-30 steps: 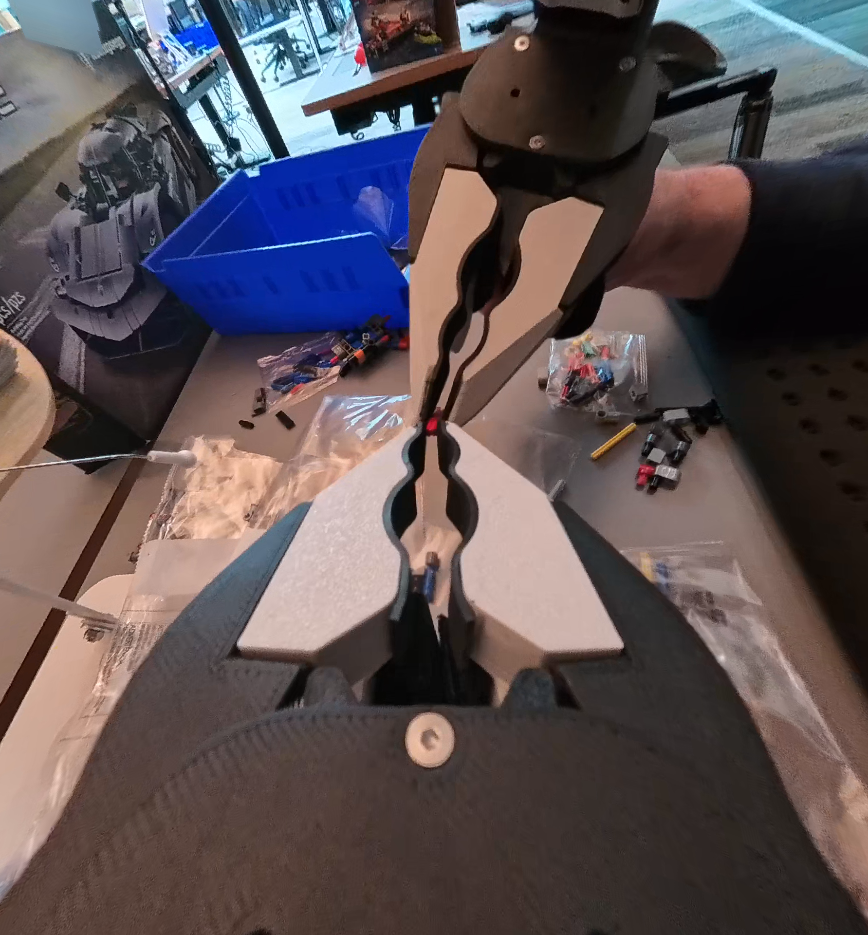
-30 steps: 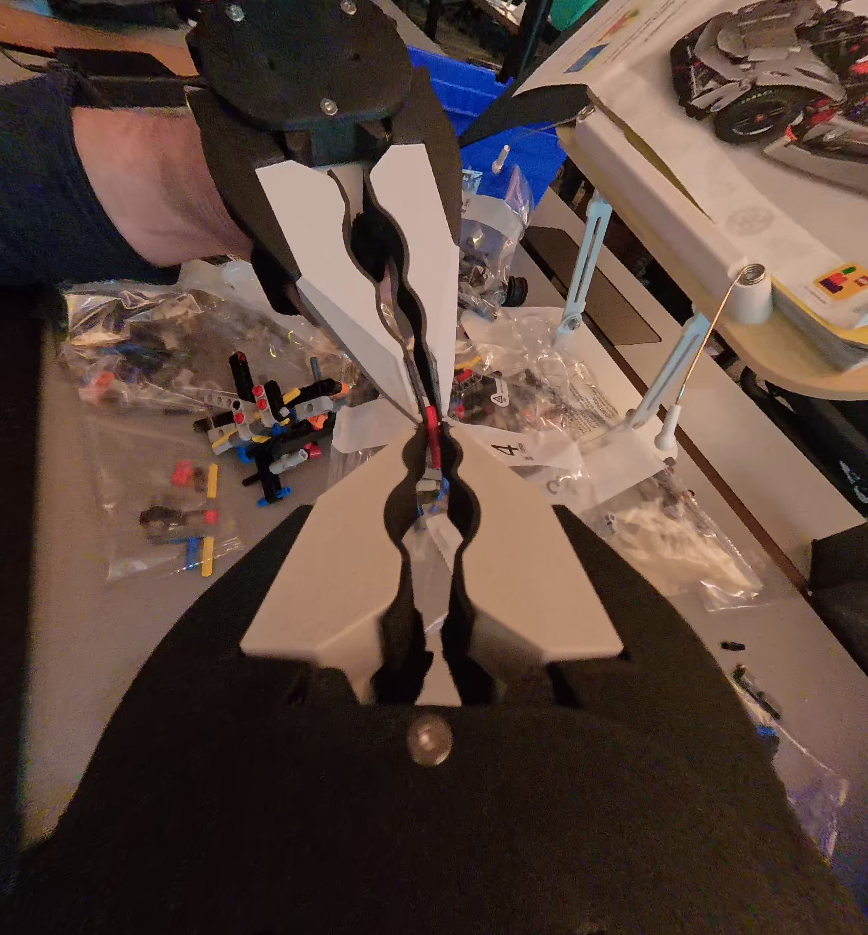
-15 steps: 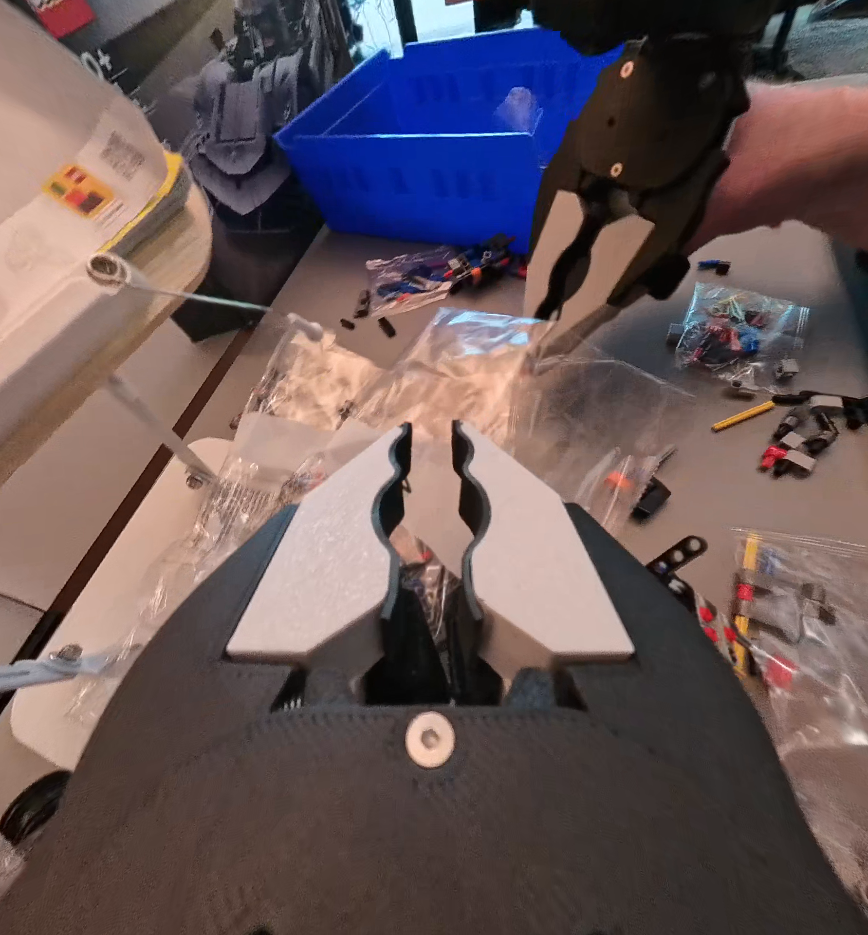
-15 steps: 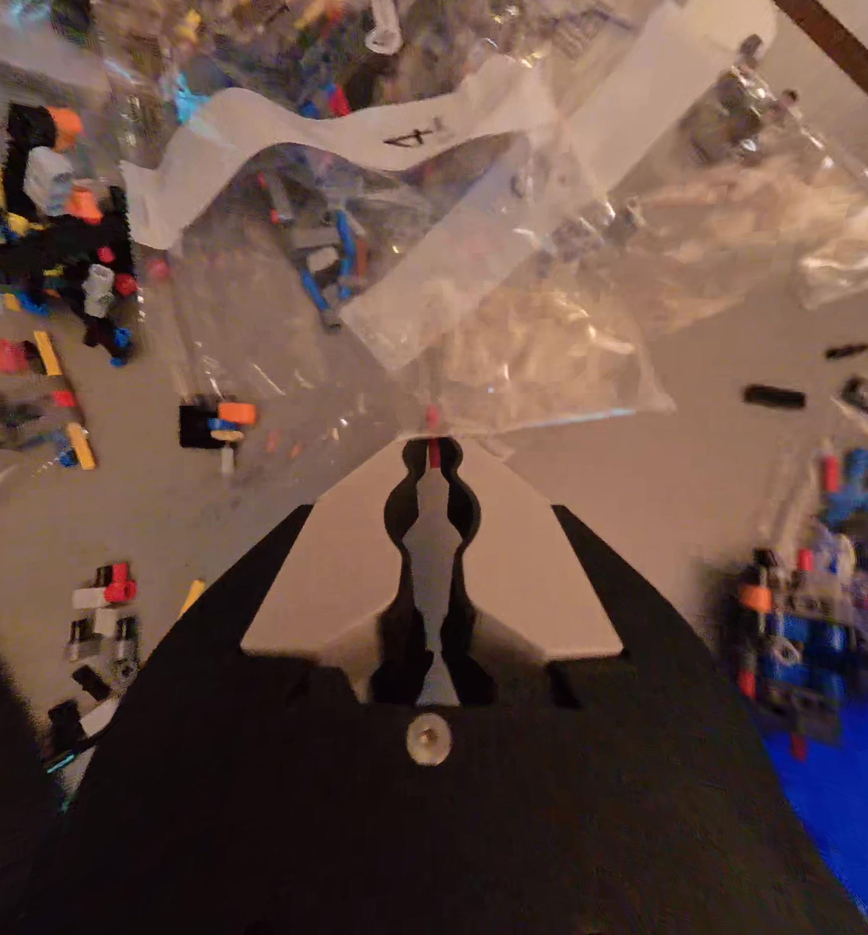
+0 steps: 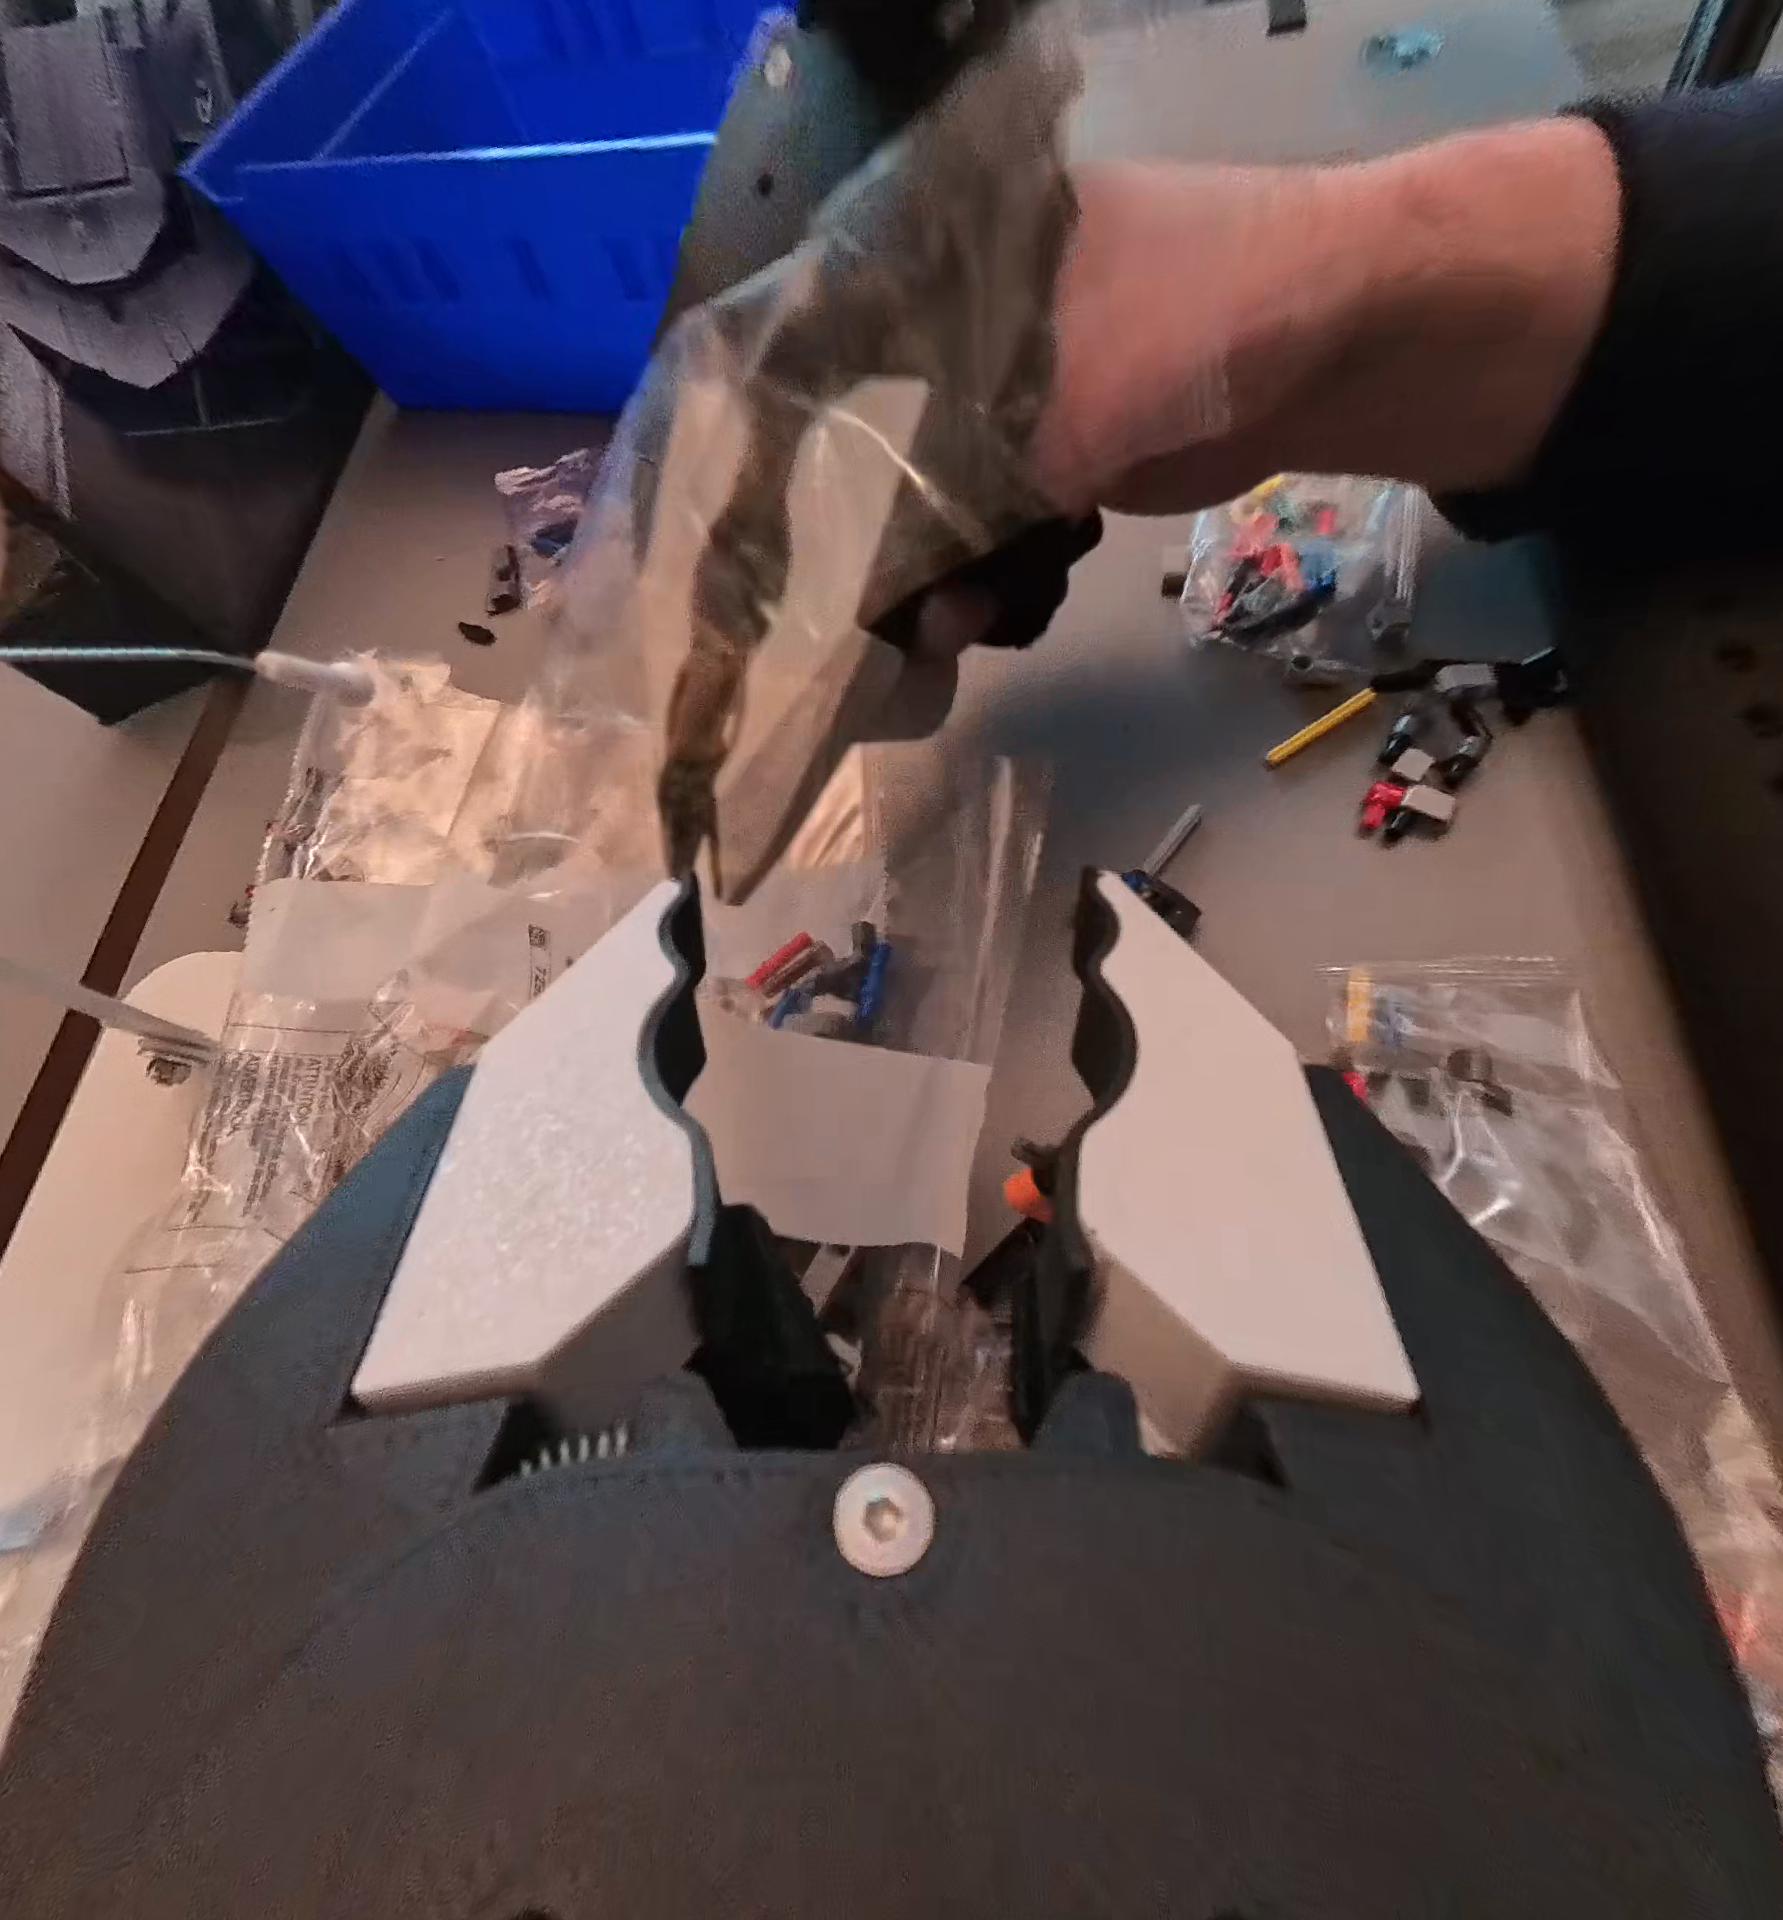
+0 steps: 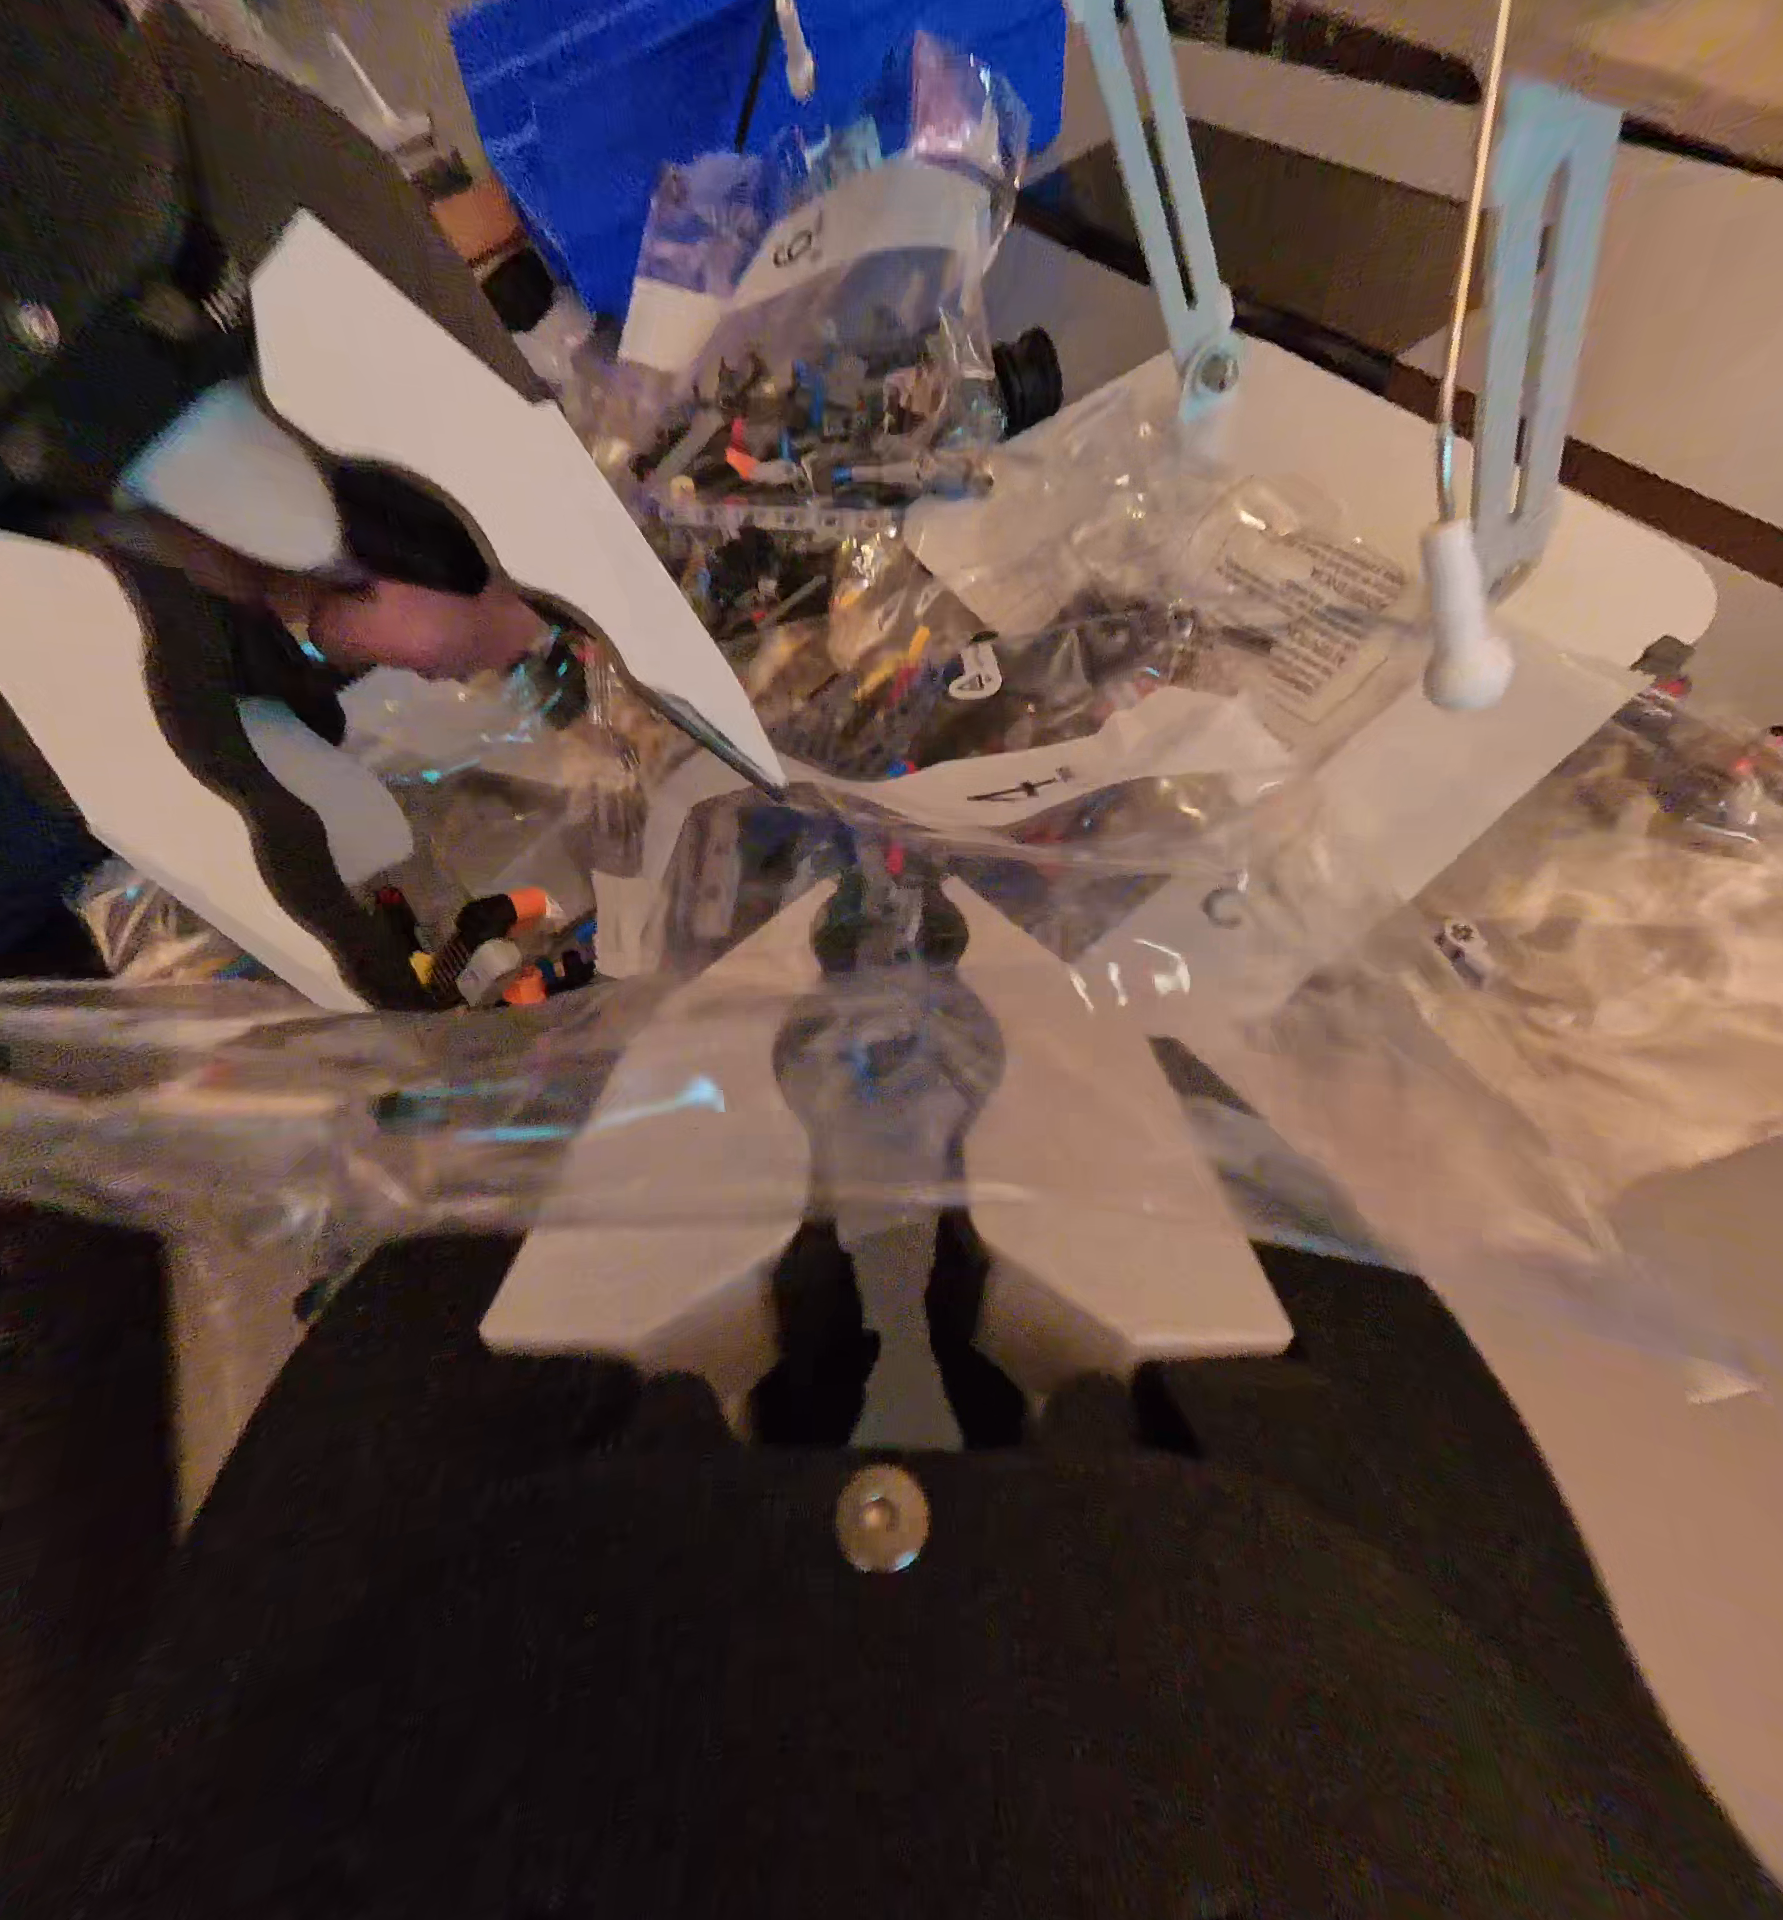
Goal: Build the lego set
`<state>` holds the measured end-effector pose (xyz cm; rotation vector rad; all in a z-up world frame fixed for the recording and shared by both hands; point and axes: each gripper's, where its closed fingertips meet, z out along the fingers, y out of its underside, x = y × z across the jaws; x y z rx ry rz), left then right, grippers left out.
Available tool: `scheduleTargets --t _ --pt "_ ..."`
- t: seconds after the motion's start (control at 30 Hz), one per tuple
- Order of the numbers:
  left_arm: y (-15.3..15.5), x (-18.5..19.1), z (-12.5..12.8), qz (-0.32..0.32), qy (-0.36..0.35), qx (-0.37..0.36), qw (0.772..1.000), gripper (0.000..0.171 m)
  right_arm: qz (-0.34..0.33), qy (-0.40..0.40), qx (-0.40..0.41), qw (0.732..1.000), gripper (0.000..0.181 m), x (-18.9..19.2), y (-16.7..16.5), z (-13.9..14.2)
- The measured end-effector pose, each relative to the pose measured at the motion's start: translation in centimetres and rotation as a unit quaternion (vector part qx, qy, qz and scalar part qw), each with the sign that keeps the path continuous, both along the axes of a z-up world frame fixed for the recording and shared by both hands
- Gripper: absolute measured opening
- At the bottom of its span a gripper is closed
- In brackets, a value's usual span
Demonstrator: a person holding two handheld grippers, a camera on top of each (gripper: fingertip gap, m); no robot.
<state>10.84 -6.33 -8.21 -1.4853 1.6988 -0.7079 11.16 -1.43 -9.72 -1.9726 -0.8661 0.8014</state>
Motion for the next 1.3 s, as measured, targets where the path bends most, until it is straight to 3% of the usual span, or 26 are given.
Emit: scheduleTargets --t 0.13,0.23,0.37,0.47,0.6,0.9,1.0,1.13,1.23,1.3 --pt "0.5 0.8 -1.3 0.015 0.039 0.057 0.998 0.085 -0.003 0.030 0.009 1.000 0.002 -0.3 0.3 1.5" --pt "1.5 0.7 -1.5 0.040 0.054 0.088 0.994 0.077 -0.013 0.046 -0.003 0.999 0.000 -0.4 0.6 1.5" --pt "3.0 -0.1 -1.6 0.068 0.057 0.095 0.991 0.048 -0.020 0.056 0.003 0.998 0.000 -0.5 0.8 2.1" --pt "3.8 -0.4 -1.1 0.085 0.036 0.095 0.991 0.011 -0.012 0.067 0.016 0.998 0.000 -0.6 0.4 3.1" --pt "4.2 -1.2 -0.1 0.089 0.006 0.073 0.993 0.000 -0.014 0.069 0.037 0.997 0.000 0.1 0.3 4.1" --pt "5.3 -3.0 3.3 0.100 -0.120 -0.003 0.988 0.000 -0.042 0.084 0.081 0.992 0.002 4.7 -0.5 6.6" --pt "5.5 -3.6 4.7 0.098 -0.171 -0.033 0.980 0.000 -0.072 0.076 0.072 0.992 0.006 6.9 0.0 6.1" --pt "5.6 -4.7 7.5 0.085 -0.268 -0.084 0.956 0.000 -0.064 0.103 -0.003 0.993 0.026 7.4 -0.1 4.2" --pt "5.1 -5.6 10.2 0.059 -0.352 -0.122 0.926 0.000 -0.043 0.101 -0.019 0.994 0.029 6.1 -0.4 3.5" --pt "5.7 -5.9 9.9 0.066 -0.361 -0.137 0.920 0.000 -0.042 0.079 -0.016 0.996 0.028 5.7 -0.3 3.0"
